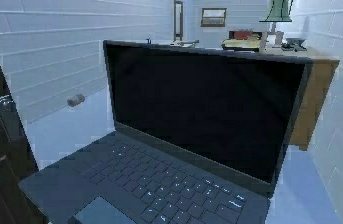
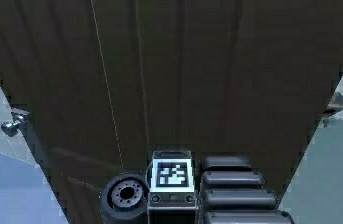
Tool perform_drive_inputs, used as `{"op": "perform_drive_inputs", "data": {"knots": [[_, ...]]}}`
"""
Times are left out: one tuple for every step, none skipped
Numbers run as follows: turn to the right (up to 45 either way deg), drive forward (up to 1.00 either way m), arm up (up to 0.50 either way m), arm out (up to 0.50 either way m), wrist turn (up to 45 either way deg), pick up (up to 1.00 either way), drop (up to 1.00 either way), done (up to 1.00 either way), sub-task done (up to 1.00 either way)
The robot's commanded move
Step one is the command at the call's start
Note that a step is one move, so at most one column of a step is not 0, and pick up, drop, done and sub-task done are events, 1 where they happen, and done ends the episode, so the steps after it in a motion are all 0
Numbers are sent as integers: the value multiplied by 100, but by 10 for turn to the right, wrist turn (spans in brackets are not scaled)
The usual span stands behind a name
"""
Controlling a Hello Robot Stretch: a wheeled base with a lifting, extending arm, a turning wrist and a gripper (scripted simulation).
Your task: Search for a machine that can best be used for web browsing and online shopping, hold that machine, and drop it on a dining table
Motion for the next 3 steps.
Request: {"op": "perform_drive_inputs", "data": {"knots": [[30, 0, 0, 0, 0, 0, 0, 0, 0], [0, 45, 0, 0, 0, 0, 0, 0, 0], [60, 0, 0, 0, 0, 0, 0, 0, 0]]}}
